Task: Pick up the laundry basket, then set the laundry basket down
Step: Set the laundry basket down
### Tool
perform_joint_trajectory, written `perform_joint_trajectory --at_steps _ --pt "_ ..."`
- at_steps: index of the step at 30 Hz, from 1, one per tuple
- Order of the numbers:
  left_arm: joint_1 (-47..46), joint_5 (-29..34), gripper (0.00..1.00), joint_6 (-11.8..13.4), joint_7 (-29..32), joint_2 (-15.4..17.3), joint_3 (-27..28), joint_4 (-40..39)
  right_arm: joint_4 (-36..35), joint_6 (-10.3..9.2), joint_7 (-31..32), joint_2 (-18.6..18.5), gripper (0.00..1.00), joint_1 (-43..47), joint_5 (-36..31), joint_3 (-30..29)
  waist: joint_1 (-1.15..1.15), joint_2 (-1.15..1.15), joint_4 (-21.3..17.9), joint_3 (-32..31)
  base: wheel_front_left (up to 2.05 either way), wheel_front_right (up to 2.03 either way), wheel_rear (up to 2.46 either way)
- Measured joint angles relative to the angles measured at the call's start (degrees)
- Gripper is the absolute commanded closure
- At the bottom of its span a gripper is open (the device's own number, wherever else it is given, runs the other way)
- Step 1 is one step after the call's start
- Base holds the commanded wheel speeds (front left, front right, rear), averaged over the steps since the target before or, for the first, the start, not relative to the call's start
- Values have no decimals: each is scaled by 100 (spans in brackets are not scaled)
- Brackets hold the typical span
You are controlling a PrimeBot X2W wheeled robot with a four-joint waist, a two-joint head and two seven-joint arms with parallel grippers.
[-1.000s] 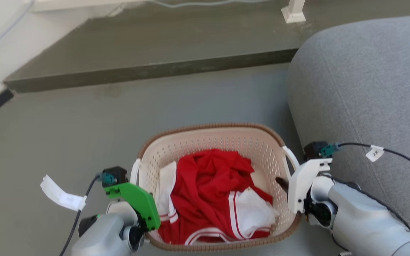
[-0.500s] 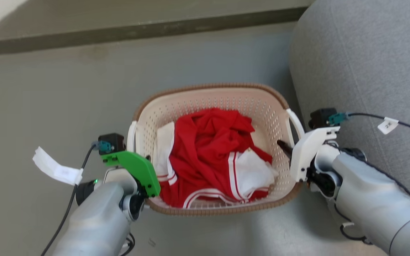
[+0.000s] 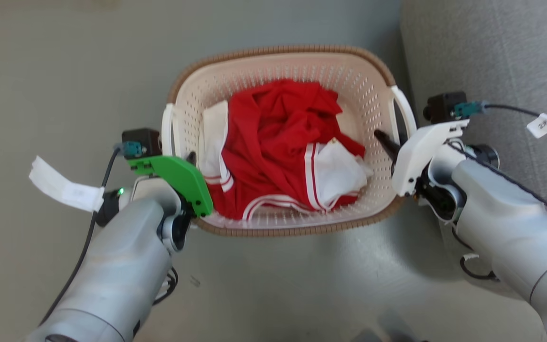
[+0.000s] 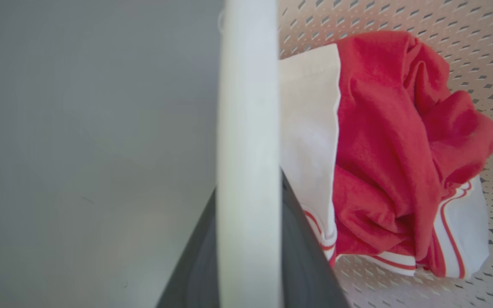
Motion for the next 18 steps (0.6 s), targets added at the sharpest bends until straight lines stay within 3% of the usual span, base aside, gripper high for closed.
perform_joint_trajectory --at_steps 18 --pt "-655 120 100 83 -396 14 -36 133 -134 -10 -512 -85 100 -524 12 81 1 0 -15 1384 0 0 0"
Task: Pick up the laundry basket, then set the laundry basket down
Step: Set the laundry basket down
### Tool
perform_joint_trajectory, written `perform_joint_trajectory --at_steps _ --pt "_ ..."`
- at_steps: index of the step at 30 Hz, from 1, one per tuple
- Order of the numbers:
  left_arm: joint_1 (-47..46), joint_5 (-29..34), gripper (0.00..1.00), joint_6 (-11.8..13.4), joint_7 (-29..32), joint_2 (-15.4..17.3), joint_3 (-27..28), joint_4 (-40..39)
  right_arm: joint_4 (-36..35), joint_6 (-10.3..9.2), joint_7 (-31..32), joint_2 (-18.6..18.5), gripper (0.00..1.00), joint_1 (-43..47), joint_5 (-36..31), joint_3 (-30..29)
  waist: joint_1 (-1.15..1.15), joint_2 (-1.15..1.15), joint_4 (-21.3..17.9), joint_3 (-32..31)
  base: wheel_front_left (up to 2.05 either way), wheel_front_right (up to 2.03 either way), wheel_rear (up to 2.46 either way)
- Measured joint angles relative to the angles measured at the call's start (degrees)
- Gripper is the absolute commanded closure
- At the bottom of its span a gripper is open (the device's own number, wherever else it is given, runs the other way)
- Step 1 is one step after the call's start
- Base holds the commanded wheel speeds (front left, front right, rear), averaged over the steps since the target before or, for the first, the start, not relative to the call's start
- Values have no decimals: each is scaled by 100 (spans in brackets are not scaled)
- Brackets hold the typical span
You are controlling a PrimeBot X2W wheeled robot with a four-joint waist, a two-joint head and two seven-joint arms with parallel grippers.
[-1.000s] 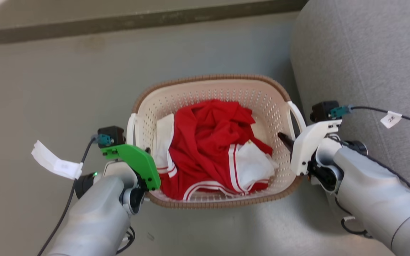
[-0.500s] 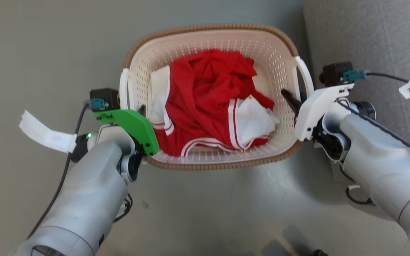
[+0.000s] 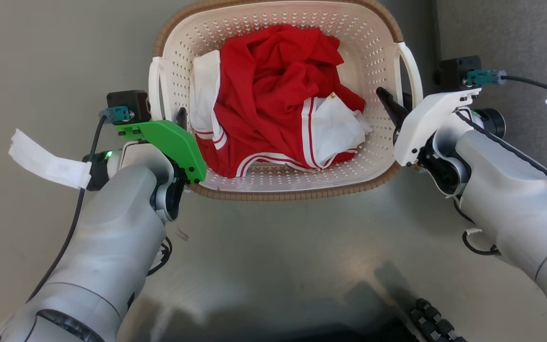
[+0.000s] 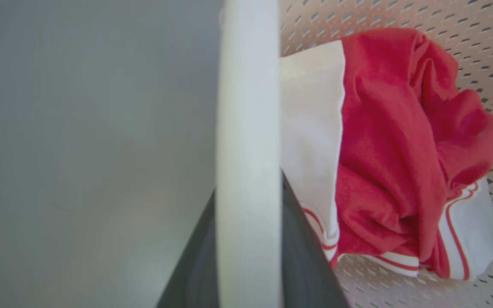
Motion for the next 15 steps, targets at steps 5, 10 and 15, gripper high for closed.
perform_joint_trajectory --at_steps 5,10,15 --pt "-88 14 100 16 -196 5 -54 2 0 0 -76 -16 100 -47 20 56 0 0 5 300 0 0 0" --pt "-121 13 100 42 -316 12 -107 29 0 0 -159 -10 100 -147 54 135 0 0 28 555 0 0 0" --pt "-129 11 100 43 -352 24 -145 76 1 0 -216 3 100 -162 71 219 -1 0 38 757 0 0 0"
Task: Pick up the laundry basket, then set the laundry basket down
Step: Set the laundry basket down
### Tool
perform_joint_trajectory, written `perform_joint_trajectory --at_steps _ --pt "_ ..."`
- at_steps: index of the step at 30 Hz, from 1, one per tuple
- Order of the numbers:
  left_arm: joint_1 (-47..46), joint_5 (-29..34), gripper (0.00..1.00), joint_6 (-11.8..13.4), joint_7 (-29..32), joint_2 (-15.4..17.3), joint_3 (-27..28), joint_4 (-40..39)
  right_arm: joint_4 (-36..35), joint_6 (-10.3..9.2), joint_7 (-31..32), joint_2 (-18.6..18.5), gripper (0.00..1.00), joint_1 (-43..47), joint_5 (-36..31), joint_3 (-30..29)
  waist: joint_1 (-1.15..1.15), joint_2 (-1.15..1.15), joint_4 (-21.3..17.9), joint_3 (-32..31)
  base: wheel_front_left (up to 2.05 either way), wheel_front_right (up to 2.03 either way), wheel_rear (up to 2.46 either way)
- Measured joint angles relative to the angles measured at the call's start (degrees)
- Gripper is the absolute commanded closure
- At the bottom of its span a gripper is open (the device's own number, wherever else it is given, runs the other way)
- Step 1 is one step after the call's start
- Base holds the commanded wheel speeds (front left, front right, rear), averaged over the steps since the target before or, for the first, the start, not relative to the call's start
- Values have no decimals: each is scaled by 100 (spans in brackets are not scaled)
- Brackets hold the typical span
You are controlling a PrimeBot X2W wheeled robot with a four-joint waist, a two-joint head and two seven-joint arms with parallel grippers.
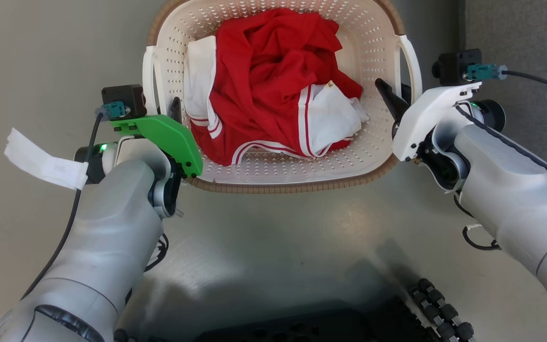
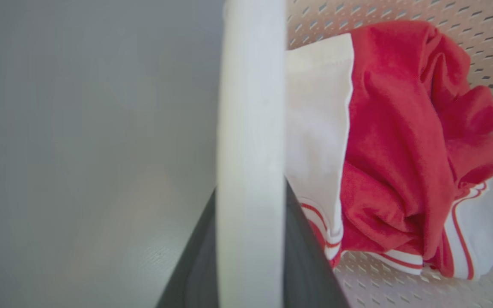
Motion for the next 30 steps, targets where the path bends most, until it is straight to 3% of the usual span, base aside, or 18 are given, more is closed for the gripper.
perform_joint_trajectory --at_steps 30 --pt "-408 -176 100 18 -155 34 -233 166 186 15 -324 46 100 -407 192 289 0 0 -3 636 0 0 0"
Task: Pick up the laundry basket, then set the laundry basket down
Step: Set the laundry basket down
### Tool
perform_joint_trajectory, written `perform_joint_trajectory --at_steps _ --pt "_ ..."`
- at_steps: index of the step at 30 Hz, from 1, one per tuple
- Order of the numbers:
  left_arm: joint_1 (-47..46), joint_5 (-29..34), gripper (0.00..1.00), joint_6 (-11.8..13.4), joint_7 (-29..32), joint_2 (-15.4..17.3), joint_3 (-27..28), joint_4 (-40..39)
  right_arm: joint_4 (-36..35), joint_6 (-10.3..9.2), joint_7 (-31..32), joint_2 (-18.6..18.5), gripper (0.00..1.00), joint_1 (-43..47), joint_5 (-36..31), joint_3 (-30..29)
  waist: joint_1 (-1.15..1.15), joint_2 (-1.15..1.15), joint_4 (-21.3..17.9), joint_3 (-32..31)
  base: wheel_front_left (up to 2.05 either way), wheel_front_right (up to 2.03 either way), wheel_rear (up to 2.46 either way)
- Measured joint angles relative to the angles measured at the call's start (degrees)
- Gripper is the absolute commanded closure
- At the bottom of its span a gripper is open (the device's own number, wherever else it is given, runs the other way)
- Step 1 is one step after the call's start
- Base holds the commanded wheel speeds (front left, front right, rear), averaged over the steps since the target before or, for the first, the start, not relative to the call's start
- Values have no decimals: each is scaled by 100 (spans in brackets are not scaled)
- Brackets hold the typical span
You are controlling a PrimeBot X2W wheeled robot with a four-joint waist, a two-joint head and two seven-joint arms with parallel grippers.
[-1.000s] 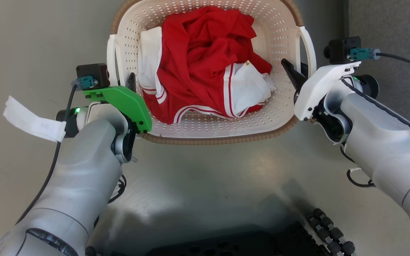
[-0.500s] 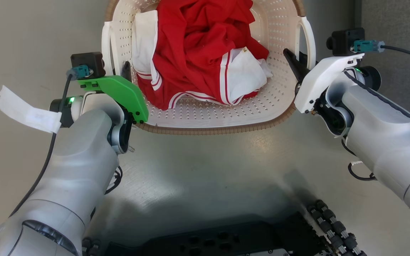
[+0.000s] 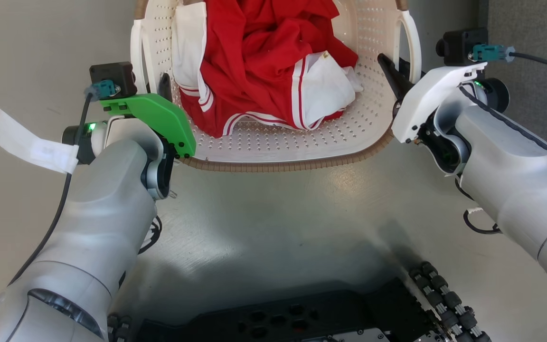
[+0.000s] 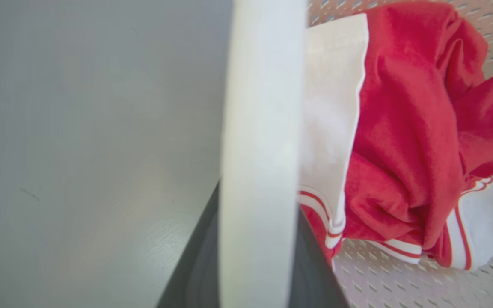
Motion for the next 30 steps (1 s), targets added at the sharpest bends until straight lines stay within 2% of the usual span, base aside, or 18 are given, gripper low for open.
perform_joint_trajectory --at_steps 22,23,24,25,26,30 --pt "-87 -134 100 0 -96 1 -168 75 168 13 -100 51 100 -42 151 152 0 0 -35 107 0 0 0" --pt "-93 -140 100 -2 -96 1 -171 74 185 15 -100 53 94 -43 155 155 0 0 -36 109 0 0 0" --pt "-96 -166 76 -4 -96 1 -171 73 203 33 -101 55 64 -47 156 155 0 0 -38 111 0 0 0" --pt "-98 -200 19 -4 -85 1 -174 82 215 78 -108 56 20 -61 157 160 0 0 -40 113 0 0 0" --pt "-98 -242 0 -11 -51 1 -176 90 218 152 -108 60 0 -77 156 180 0 0 -43 115 0 0 0" --pt "-98 -357 0 -32 -13 9 -178 81 237 192 -118 165 0 -119 160 193 0 0 -53 113 0 0 0"
